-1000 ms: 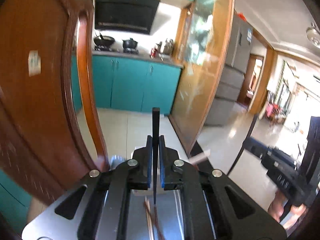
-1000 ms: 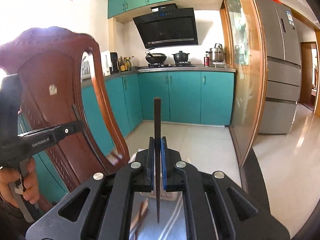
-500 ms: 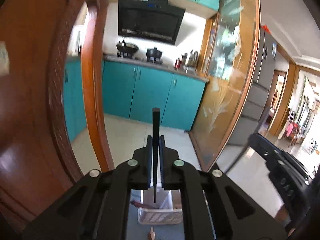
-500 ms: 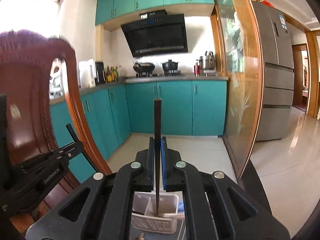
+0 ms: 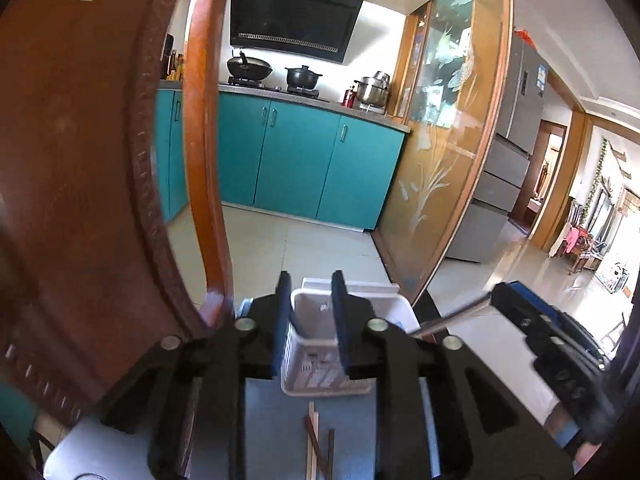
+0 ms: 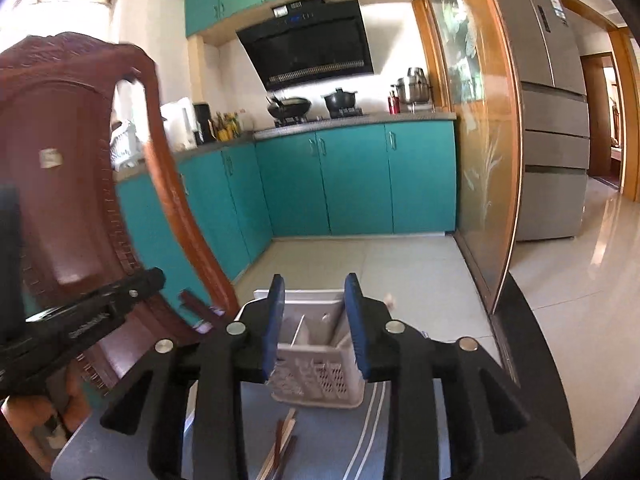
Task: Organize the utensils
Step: 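Open both tools and move them back down to the cloth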
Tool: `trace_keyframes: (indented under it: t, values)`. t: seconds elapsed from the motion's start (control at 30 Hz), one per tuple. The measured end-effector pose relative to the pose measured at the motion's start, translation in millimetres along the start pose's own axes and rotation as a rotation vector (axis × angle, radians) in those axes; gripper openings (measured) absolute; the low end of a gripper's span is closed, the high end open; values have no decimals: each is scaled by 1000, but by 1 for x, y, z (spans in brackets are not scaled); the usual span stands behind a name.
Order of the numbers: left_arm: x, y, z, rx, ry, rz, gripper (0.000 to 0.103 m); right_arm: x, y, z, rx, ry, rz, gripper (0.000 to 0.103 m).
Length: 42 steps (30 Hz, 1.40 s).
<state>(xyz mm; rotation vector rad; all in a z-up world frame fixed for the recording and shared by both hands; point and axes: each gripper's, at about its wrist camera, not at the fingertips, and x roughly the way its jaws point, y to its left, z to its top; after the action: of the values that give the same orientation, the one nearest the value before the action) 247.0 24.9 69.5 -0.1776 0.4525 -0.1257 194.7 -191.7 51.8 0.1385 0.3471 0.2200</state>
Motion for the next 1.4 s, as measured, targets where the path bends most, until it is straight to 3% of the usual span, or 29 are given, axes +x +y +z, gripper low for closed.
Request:
trace_keyframes:
  t: [0.07,0.13,0.2,0.27,0.4,0.53,0.7,1.0,1.4]
  values:
    - [-16,2,-18,12,-3,0,38,-16,4,-24,-20,6,24,36]
    - [-19,1,-43,52,45,36,44,-9,9,-57,-54,104,45,44]
    - [-11,1,-73,99,122,105,44,21,13,-111,-98,316,31,44]
    - [-4,5,-102,108,194,130,44,40,13,-153,-80,464,36,44]
    - [-9,7,-131,170,242,173,47,52,15,-182,20,576,124,45]
    - [-16,16,-134,146,248,178,51,66,30,-186,19,640,122,45]
    - [-13,23,-133,113,263,168,55,83,52,-195,-44,689,73,45]
    - [-4,25,-147,88,316,148,58,84,42,-196,-105,678,-58,39]
    - [26,16,-188,80,473,75,62,61,-13,-193,26,663,-144,39]
